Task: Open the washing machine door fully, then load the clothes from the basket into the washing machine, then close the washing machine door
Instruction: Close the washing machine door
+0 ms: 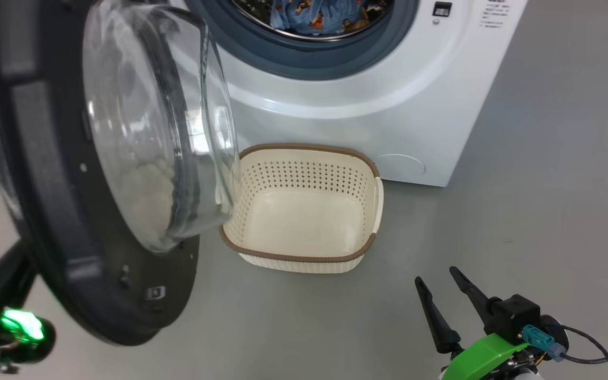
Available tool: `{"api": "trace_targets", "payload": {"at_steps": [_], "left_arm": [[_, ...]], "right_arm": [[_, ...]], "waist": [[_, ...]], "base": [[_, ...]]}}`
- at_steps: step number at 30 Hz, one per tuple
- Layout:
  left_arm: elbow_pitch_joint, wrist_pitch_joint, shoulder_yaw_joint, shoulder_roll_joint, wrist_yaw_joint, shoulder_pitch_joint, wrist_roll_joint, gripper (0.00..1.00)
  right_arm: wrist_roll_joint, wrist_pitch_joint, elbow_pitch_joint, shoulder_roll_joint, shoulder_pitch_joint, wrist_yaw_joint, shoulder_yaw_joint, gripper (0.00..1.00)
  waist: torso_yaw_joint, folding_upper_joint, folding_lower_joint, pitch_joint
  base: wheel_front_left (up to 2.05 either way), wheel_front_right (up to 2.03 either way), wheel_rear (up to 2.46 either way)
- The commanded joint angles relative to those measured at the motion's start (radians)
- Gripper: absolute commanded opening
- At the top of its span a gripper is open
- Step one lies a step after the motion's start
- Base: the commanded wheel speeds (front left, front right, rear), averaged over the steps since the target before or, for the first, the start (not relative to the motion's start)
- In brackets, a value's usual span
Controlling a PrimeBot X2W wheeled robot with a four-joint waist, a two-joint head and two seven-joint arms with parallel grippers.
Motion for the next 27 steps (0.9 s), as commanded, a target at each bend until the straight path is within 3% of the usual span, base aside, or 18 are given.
{"api": "trace_targets", "payload": {"at_steps": [1,12,27], "left_arm": [[-0.053,0.019,0.001,0.008,-0.001,0.012,0.001,0.00],[-0.129,0.006,-0.086,-0.060,-0.001,0.032,-0.002,0.00],[-0.077,-0.053,-0.183,-0.080,-0.023,-0.087,-0.041,0.00]], "right_arm": [[0.015,-0.013,-0.018,0.006,-0.011,0.002,0.028,1.00],[0.018,-0.013,-0.033,0.013,-0.008,0.002,0.021,1.00],[0.029,-0.013,-0.068,0.019,-0.022,0.002,0.011,1.00]], "waist": [[-0.019,0.0000,0.0000,-0.001],[-0.122,0.0000,0.0000,0.014],[-0.319,0.0000,0.0000,0.094]], "base": [[0.00,0.00,0.00],[0.00,0.00,0.00],[0.00,0.00,0.00]]}}
